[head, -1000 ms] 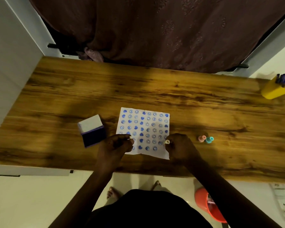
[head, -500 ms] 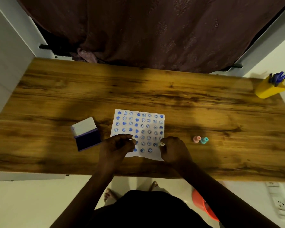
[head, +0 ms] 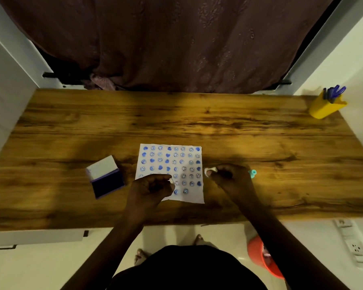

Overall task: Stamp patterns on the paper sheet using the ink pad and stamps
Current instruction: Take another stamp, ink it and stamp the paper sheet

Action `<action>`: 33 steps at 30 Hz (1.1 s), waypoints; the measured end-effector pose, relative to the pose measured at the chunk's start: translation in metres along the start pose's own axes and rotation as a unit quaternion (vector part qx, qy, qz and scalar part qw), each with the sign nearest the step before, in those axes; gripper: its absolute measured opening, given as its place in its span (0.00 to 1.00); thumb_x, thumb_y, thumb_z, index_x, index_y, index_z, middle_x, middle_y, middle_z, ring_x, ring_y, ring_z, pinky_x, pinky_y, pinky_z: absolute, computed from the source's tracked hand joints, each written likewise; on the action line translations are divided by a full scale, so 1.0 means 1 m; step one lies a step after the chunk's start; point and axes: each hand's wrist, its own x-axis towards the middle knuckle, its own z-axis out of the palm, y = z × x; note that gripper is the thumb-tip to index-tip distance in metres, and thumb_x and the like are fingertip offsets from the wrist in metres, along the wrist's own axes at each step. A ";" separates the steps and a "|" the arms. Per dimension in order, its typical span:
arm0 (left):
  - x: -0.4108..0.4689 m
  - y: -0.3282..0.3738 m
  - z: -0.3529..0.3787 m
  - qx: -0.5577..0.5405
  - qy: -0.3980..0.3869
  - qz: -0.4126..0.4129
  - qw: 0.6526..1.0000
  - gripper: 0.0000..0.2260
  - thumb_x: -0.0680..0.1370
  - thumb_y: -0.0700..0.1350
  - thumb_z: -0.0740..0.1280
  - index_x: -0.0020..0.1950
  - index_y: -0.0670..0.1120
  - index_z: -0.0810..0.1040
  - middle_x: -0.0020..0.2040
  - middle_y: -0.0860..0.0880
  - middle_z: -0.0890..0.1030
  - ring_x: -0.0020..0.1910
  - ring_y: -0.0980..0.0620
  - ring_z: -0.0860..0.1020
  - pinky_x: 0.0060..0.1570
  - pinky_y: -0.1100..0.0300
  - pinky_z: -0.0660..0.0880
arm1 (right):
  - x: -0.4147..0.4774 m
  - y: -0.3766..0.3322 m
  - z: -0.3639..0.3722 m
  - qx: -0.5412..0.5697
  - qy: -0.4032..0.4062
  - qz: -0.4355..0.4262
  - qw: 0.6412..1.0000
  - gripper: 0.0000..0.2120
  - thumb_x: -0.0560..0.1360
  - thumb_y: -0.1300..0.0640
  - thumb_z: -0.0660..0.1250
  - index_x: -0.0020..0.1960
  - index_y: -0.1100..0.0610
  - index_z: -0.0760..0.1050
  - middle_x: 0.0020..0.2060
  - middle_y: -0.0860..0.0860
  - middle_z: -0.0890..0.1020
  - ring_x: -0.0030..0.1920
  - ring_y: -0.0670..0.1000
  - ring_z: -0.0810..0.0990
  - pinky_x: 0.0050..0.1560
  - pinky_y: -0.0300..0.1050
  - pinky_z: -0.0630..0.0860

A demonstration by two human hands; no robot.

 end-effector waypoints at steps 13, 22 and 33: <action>-0.008 0.017 0.054 0.050 -0.123 0.059 0.989 0.14 0.73 0.38 0.79 0.53 0.54 0.89 0.50 0.55 0.90 0.52 0.56 0.88 0.60 0.50 0.83 | -0.055 0.007 -0.019 0.289 -0.111 0.060 0.949 0.09 0.75 0.58 0.75 0.55 0.54 0.85 0.47 0.58 0.88 0.45 0.55 0.86 0.47 0.46 0.83; -0.004 0.021 0.075 0.073 -0.151 0.081 0.982 0.15 0.73 0.36 0.79 0.53 0.54 0.88 0.46 0.53 0.90 0.47 0.54 0.89 0.55 0.54 0.85 | -0.051 0.024 -0.032 0.291 -0.116 0.045 0.949 0.12 0.74 0.58 0.76 0.57 0.53 0.85 0.47 0.54 0.88 0.47 0.52 0.88 0.47 0.41 0.81; -0.001 0.020 0.096 0.119 -0.175 0.107 0.972 0.13 0.73 0.40 0.79 0.56 0.51 0.88 0.49 0.56 0.90 0.49 0.58 0.88 0.53 0.60 0.83 | -0.046 0.040 -0.053 0.284 -0.122 0.046 0.950 0.13 0.74 0.61 0.76 0.58 0.53 0.85 0.54 0.55 0.87 0.56 0.58 0.86 0.61 0.63 0.80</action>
